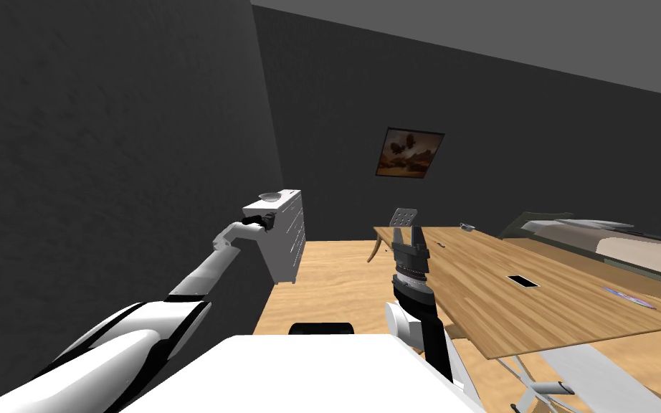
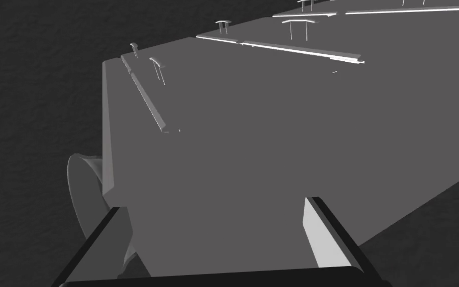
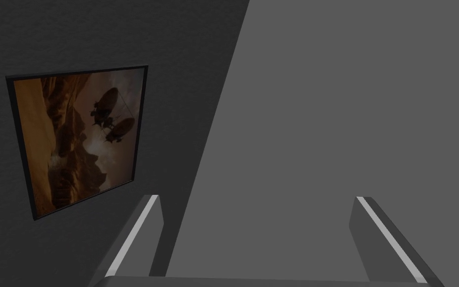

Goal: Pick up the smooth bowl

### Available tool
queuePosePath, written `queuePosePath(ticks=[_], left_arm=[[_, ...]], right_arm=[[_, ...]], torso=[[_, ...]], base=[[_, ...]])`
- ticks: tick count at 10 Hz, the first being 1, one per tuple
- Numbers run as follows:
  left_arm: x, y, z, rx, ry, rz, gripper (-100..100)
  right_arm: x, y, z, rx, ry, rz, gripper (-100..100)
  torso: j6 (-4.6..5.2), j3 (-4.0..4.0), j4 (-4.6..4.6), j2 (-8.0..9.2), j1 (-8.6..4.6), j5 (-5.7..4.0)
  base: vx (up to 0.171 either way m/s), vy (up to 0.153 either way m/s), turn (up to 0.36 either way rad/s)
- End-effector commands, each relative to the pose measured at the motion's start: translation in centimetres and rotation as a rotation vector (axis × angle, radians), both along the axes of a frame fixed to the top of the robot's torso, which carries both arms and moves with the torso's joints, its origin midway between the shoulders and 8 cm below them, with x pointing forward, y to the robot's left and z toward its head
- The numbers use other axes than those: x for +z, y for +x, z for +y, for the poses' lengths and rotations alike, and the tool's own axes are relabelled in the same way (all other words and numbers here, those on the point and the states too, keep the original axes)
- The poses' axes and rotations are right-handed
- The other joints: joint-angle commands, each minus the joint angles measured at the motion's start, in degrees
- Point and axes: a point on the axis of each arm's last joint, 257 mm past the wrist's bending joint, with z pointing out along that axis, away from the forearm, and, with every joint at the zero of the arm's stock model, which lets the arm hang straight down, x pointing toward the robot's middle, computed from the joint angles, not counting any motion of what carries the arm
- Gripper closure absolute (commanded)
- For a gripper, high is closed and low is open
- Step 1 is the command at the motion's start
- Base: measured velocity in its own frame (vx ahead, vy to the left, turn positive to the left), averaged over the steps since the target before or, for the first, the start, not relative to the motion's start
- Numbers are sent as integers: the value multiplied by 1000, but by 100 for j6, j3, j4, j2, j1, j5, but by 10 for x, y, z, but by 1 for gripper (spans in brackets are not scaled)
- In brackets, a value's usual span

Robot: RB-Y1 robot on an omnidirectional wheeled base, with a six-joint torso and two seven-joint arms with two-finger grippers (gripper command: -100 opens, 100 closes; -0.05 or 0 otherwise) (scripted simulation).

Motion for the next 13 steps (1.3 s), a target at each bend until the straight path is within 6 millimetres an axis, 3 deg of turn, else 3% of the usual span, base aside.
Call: queuePosePath(ticks=[1,2,3,4,5,7,8,10,11,12,13], left_arm=[[1,3,14,29,1,38,-100],[-2,3,16,33,-1,45,-100],[9,4,36,71,14,73,-100],[8,6,39,82,6,90,-100],[21,5,58,116,20,106,-100],[19,6,62,135,6,134,-100],[34,3,81,173,14,156,-100],[32,3,85,188,1,174,-100],[46,-1,104,231,0,197,-100],[52,1,101,230,-4,195,-100],[45,-1,106,241,-10,210,-100]], right_arm=[[0,0,0,0,0,0,0],[0,0,0,0,0,0,0],[0,0,0,0,0,0,0],[0,0,0,0,0,0,0],[0,0,0,0,0,0,0],[0,0,0,0,0,0,0],[0,0,0,0,0,0,0],[0,0,0,0,0,0,0],[0,0,0,0,0,0,0],[0,0,0,0,0,0,0],[0,0,0,0,0,0,0]], torso=[[0,0,0,0,0,0],[-2,0,-1,0,0,1],[-2,-1,-1,0,7,3],[0,0,0,0,3,1],[-1,0,-1,0,3,1],[-1,-5,-3,-9,0,0],[-2,-4,-3,-5,8,3],[-1,-4,-3,-7,7,3],[-3,-4,-3,-5,12,4],[-2,-4,-2,-7,9,3],[-2,-6,-3,-10,8,3]], base=[[-6,-46,-25],[-3,-22,6],[-9,-37,-44],[-5,-36,-27],[18,-48,-49],[14,-30,-9],[9,-26,-52],[13,-18,-15],[20,-22,-52],[27,-22,-32],[19,-12,1]])
